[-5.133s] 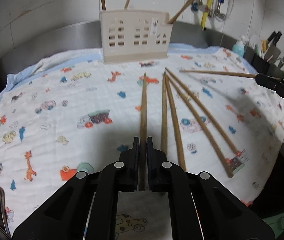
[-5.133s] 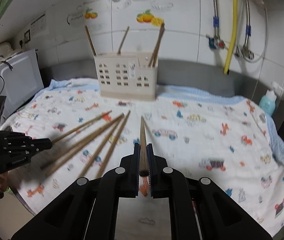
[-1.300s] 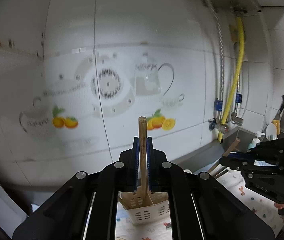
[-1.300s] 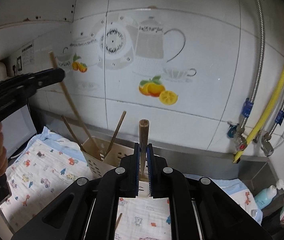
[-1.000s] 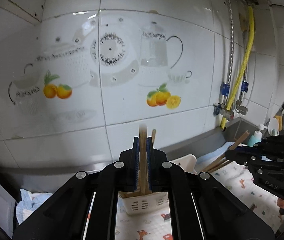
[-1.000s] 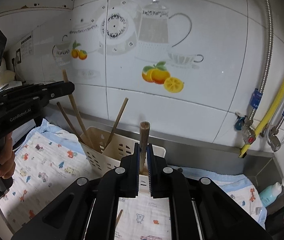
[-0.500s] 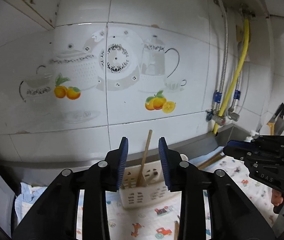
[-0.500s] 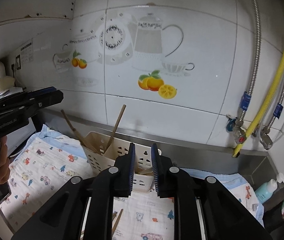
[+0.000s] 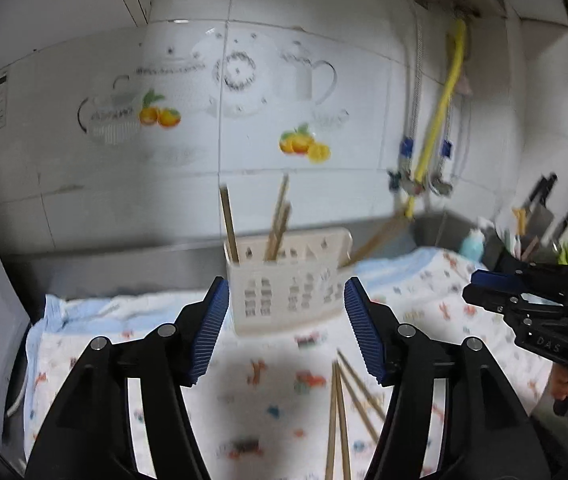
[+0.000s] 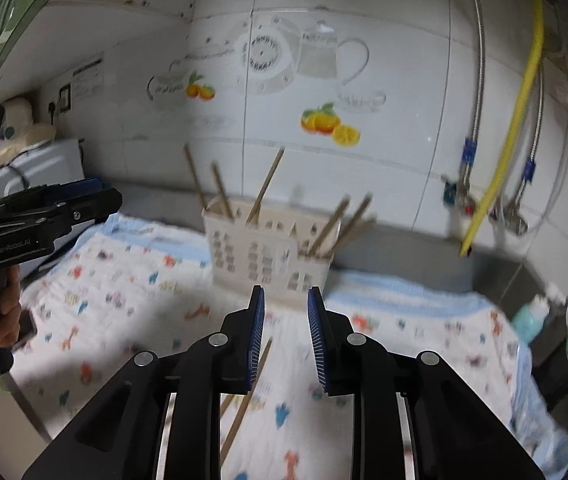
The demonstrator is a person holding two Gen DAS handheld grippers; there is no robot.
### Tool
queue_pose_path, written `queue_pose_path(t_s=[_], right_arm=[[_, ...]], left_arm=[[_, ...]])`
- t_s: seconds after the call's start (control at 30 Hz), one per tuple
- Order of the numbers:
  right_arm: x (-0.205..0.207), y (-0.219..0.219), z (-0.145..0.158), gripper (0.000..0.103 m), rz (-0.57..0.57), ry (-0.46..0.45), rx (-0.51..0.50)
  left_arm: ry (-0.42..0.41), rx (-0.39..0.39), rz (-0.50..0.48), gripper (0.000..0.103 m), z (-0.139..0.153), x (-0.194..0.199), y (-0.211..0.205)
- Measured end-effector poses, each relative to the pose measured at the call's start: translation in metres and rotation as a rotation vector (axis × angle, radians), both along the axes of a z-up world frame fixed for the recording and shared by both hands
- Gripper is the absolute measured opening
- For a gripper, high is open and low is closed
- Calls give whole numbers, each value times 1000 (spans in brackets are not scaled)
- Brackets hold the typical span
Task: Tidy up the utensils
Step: 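Return both open tools to the remaining chopsticks on the cloth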
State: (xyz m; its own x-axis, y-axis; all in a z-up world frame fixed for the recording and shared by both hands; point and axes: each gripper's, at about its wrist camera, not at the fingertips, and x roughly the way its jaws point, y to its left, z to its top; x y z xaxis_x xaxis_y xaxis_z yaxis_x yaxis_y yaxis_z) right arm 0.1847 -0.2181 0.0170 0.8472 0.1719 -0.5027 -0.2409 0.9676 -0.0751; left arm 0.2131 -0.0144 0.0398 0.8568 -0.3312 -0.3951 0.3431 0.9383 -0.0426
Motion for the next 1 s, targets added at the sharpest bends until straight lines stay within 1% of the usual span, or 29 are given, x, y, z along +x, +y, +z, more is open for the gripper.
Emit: queue_pose_path(t_s=[0.07,0.13,0.2,0.3,0.33,0.4,0.5,0.57,0.63,0.8,1.0], right_arm=[[-11,0,-16,22,-4,18,8],[-23,1,-33,22,-19,29,-1],[-33,1,-46,22,-28,44,8],[-46,0,-66,22,-41,70,32],[-51,0,-73,22,-45,82,45],[-57,1,-85,22,-45,104,58],[-65,8,-104,22,-57,123,29],[-69,12,-118,23,-59,146,31],[-69,11,-127,23,-53,174,61],[-69,11,-147,23,-59,227,110],[-66,17,-156,23,-52,247,108]], left_arm=[[28,33,28,72,-14,-11,1],[60,41,23,72,-28,-23,4],[65,71,42,72,-39,-33,5],[111,54,17,72,-57,-46,9],[126,56,11,72,-64,-51,9],[128,75,12,72,-76,-62,8],[155,98,15,72,-94,-70,6],[182,101,14,73,-108,-73,6],[210,139,22,73,-122,-75,3],[247,220,49,74,-145,-75,-1],[277,238,43,73,-156,-69,-5]])
